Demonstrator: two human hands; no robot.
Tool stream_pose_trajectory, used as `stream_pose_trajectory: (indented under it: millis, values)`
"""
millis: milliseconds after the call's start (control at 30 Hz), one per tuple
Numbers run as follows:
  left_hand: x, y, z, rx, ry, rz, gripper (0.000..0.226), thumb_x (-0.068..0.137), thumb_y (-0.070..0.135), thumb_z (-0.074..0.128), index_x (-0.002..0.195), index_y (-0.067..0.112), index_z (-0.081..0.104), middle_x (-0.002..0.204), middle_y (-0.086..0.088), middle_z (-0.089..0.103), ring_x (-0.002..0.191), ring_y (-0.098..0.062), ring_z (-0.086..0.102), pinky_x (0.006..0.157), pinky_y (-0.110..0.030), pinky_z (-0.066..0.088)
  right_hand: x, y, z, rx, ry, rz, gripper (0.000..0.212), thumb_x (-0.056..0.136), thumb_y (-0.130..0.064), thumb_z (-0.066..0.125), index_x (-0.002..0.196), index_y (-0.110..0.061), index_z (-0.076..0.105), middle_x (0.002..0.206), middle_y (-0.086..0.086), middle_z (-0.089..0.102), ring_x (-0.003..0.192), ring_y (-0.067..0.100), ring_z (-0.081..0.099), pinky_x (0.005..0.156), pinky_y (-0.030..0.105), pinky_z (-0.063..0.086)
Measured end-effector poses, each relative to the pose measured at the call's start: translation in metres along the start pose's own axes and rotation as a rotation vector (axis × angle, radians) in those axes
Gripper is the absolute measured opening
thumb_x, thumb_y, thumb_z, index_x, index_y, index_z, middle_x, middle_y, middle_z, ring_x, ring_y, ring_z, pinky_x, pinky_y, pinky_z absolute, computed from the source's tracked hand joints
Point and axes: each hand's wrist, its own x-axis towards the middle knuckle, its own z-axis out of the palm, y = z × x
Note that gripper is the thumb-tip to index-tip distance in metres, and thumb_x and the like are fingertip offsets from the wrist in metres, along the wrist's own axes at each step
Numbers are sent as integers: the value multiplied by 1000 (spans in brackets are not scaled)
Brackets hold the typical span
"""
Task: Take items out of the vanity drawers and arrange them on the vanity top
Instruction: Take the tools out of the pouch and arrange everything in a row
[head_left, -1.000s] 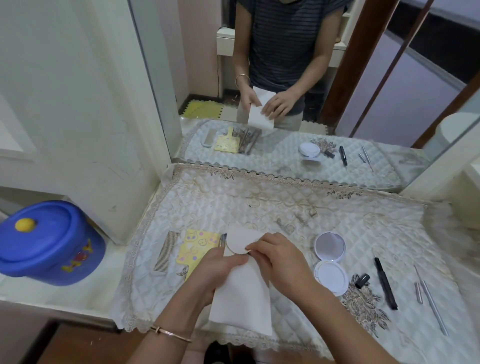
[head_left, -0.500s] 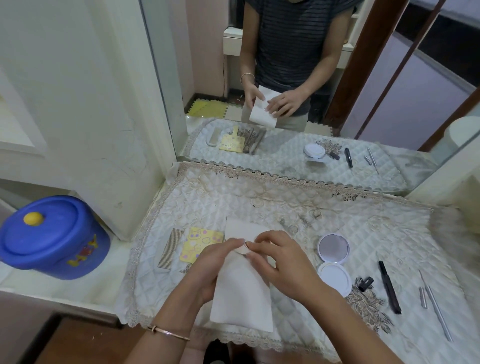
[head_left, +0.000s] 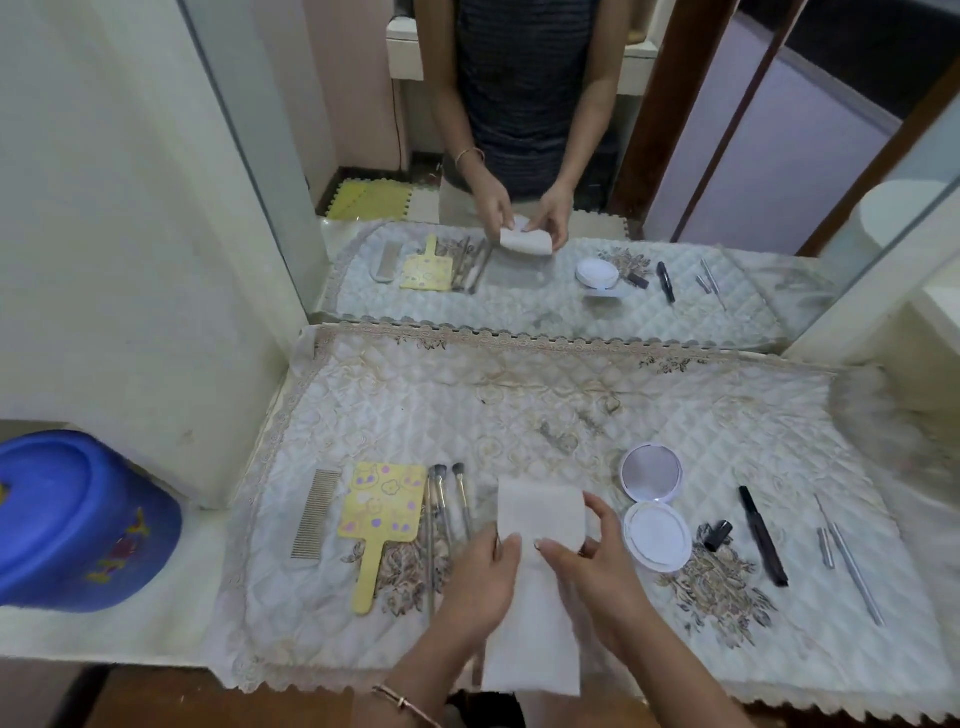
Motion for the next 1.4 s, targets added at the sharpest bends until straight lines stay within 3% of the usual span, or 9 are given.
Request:
stream_pose_trajectory:
  millis: [67,167,367,467,633,833,967,1100,1400]
  values:
    - [5,-8,-6,124,30,62,28,95,24,45,121,19,52,114,3,58,99,-7,55,90,-28,48,15,-1,-5,-27,84,-8,52,80,7,61,120,-20,41,91,15,64,73,24,61,56,26,54]
    - [13,-26,-24,392,66,144,42,93,22,47,134,16,41,139,-3,41,129,-16,37,111,-30,30,40,-1,-8,-191,114,-37,59,78,-3,66,129,-19,41,113,13,63,97,27,62,87,42,52]
    - [20,-37,-35,722,-41,256,55,96,33,38,145,20,17,156,0,7,144,-14,6,115,-24,10,54,-1,8,-570,205,-221,57,72,-25,68,124,-14,49,117,8,59,114,28,52,95,38,43]
    - [27,-37,-29,798,-106,334,57,96,37,34,146,20,12,157,-1,1,145,-14,-1,117,-27,5,38,12,7,-723,231,-273,61,80,-16,67,134,-8,40,132,11,48,125,26,40,104,30,30]
    - [43,-30,-3,981,-272,475,95,74,73,19,145,18,-9,151,0,-24,138,-17,-24,107,-30,-18,14,26,-5,-793,152,-315,49,82,-22,53,129,-9,49,132,8,51,124,21,43,108,28,30]
    - [54,-26,12,1052,-366,401,114,71,71,46,138,15,-26,138,4,-37,134,-15,-30,112,-32,-12,16,15,-56,-746,469,-242,61,79,-25,66,132,-7,44,139,16,41,131,30,34,110,43,32]
    - [53,-26,15,1015,-372,379,114,75,66,51,135,12,-28,137,4,-38,131,-13,-32,114,-34,-11,36,12,-78,-929,384,-192,83,75,-32,72,141,-10,28,144,12,37,134,28,31,110,39,27]
    - [49,-25,12,1013,-366,405,106,77,62,52,144,18,-18,138,9,-34,132,-11,-30,116,-35,-9,42,13,-78,-965,391,-192,80,73,-34,71,138,-9,32,136,12,45,127,29,36,106,37,28]
    - [45,-22,14,1058,-356,381,103,79,58,53,145,15,-14,136,9,-33,140,-17,-23,117,-36,-6,37,19,-56,-965,226,-252,83,77,-39,68,140,-10,25,145,8,33,134,24,25,108,29,19]
